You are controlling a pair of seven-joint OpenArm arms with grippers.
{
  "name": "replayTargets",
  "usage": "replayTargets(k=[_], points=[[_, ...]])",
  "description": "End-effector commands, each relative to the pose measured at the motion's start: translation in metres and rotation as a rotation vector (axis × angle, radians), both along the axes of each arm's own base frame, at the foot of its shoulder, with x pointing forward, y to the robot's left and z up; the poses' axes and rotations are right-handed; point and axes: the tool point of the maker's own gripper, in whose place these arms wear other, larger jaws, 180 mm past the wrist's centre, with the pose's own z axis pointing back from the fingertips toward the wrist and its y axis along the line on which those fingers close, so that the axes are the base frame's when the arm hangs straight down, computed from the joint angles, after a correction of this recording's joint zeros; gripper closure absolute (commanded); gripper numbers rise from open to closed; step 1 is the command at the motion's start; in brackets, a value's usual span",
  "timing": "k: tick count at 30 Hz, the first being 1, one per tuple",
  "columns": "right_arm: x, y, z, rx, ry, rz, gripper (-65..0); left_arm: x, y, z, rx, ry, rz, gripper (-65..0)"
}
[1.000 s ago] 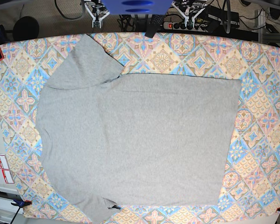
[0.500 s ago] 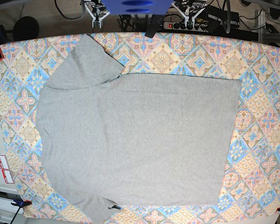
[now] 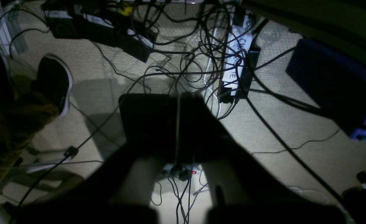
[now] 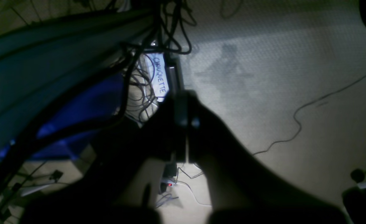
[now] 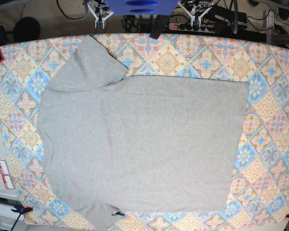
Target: Fold the T-shirt properly
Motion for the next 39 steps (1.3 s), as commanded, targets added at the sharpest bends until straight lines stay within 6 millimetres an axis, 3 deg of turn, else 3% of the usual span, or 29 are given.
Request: replayTargets(k=[1, 4, 9, 14, 16, 22, 31, 39], points=[[-0.015, 0.000, 0.001, -0.002, 0.025, 0.002, 0.0, -0.014, 0.004, 0.001, 0.007, 0.026, -0.006, 0.0], [-0.040, -0.016, 0.004, -0.027, 0.053, 0.008, 0.0, -0.031, 0.004, 0.003, 0.007, 0.052, -0.006, 0.0], [-0.051, -0.043, 0.012, -0.076, 0.018, 0.020, 0.0, -0.057, 0.004, 0.009, 0.007, 0.074, -0.008, 0.0], [-0.065, -0.063, 0.019, -0.109, 0.015, 0.035, 0.0, -0.060, 0.008, 0.020, 0.013, 0.016, -0.017, 0.0], [-0.070, -0.071, 0.023, -0.124, 0.007, 0.037, 0.0, -0.062, 0.022, 0.026, 0.033, -0.004, -0.031, 0.0], [-0.072, -0.079, 0.038, -0.147, -0.052, 0.052, 0.0, -0.068, 0.034, 0.040, 0.051, -0.042, -0.052, 0.0], [-0.068, -0.087, 0.064, -0.172, -0.140, 0.076, 0.0, -0.042, 0.034, 0.083, 0.050, -0.211, -0.086, 0.0], [-0.047, -0.093, 0.107, -0.199, -0.274, 0.109, 0.0, -0.008, 0.023, 0.138, 0.033, -0.379, -0.107, 0.0]])
